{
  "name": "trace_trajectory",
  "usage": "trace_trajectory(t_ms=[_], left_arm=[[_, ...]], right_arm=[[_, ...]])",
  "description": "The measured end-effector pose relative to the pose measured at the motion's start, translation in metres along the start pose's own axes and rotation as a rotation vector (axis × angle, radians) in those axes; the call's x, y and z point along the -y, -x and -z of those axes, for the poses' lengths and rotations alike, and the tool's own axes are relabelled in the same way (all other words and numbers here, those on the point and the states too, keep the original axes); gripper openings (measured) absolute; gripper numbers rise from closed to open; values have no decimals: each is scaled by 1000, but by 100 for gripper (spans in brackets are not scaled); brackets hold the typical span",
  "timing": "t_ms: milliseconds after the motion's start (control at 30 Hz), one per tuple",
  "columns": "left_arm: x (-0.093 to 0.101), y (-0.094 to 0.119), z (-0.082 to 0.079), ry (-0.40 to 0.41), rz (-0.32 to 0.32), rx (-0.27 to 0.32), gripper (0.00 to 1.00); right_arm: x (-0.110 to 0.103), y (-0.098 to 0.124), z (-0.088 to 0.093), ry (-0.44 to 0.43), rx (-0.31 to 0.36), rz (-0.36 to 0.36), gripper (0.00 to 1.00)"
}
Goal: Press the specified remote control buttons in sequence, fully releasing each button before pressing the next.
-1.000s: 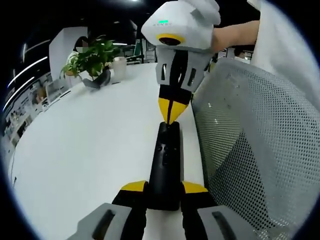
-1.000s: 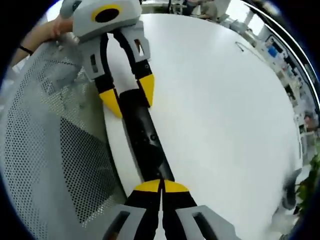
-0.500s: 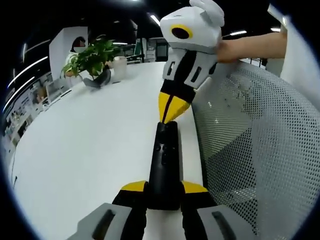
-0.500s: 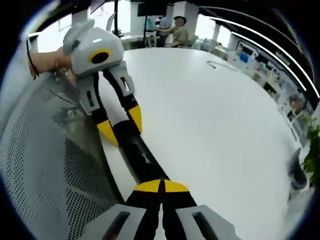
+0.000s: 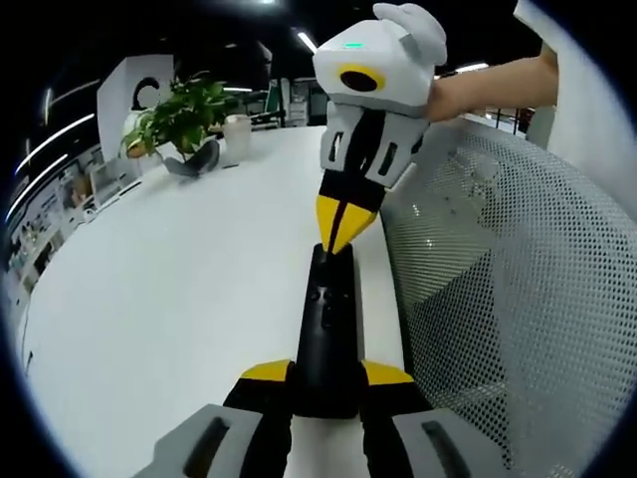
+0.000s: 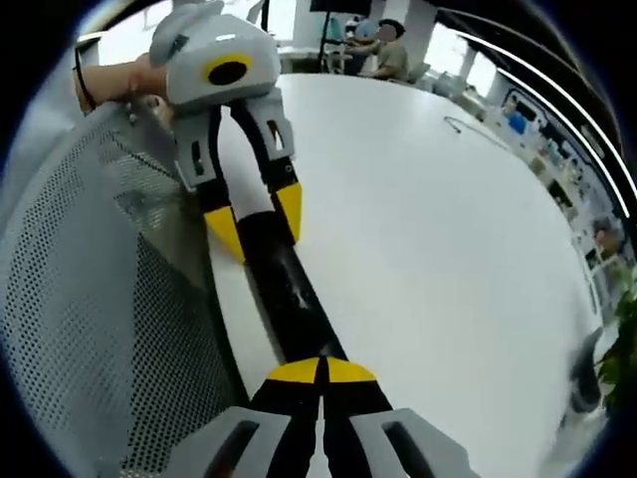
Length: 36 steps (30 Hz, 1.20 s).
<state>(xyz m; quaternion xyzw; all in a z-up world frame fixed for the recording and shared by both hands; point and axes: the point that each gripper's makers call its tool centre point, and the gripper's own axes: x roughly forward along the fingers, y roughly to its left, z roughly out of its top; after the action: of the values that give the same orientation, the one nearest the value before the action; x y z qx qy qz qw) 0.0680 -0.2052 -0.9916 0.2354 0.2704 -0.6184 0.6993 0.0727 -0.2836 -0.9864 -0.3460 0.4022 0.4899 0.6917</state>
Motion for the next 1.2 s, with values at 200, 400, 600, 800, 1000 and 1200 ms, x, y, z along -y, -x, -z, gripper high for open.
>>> trace_trajectory(t_ms=[200, 400, 600, 800, 1000, 1200], left_arm=[[0, 0, 1, -1, 7, 1, 25], [0, 0, 1, 3, 8, 19, 25], [0, -1, 0, 2, 6, 30, 25], [0, 0, 1, 0, 8, 37, 25], [-1, 2, 2, -5, 12, 27, 25], [-1, 1, 2, -10, 17, 15, 25]], right_arm=[[-1, -1, 0, 163, -31, -124, 0], [-2, -1, 0, 209, -12, -119, 0], [0, 2, 0, 109, 85, -90, 0], [-8, -4, -12, 166, 62, -136, 0], [-8, -4, -13, 208, 37, -163, 0], [-9, -7, -13, 379, -47, -148, 0]])
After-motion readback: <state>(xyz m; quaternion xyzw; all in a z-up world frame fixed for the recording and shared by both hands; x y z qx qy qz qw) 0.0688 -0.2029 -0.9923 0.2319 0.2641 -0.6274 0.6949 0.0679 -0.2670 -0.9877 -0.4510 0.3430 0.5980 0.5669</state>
